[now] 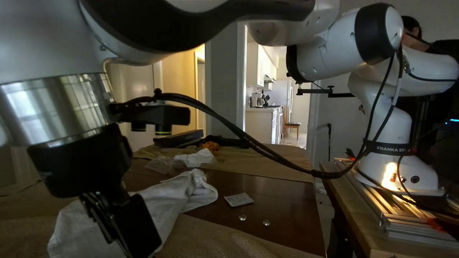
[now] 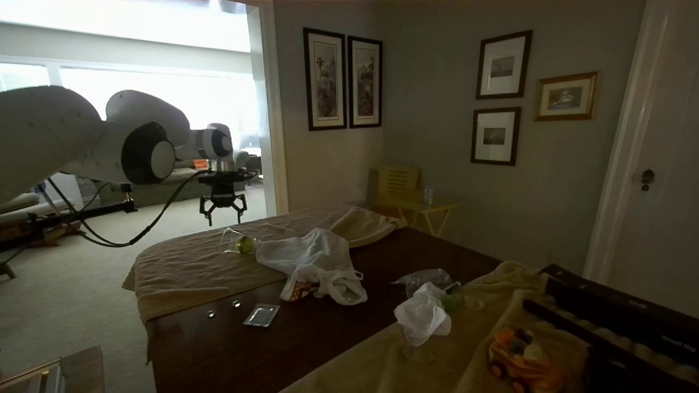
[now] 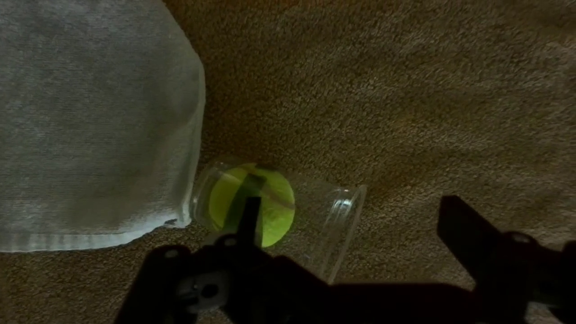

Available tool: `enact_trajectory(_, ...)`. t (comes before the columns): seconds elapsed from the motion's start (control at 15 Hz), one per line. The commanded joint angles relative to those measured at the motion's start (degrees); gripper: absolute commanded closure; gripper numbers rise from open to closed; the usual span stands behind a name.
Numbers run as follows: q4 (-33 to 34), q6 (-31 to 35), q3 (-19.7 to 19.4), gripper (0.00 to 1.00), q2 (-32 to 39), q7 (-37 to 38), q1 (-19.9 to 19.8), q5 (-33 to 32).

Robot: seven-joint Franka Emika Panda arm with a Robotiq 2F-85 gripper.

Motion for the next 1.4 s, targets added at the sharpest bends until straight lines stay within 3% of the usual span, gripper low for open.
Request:
enact_trajectory(0.0, 5.47, -5.35, -3.13, 0.0, 2.79, -1.19, 4.01, -1.5)
enact_trajectory(0.33, 7.81, -11.77, -8.43, 0.0, 3.74, -5.07, 8.8, -6.61)
enact_trajectory(0.6, 9.68, -13.3, -12.27, 0.0, 5.21, -10.32, 11.27, -11.32)
enact_trajectory(1.2, 15.34, -2.82, -15.6, 0.0, 10.74, -15.82, 11.45, -12.6)
enact_trajectory(1.27, 10.28, 0.52, -15.8, 0.0, 8.19, -14.68, 11.55, -12.28)
enact_trajectory(1.33, 9.93, 1.93, -15.9, 0.0, 8.32, -14.33, 11.55, -12.08)
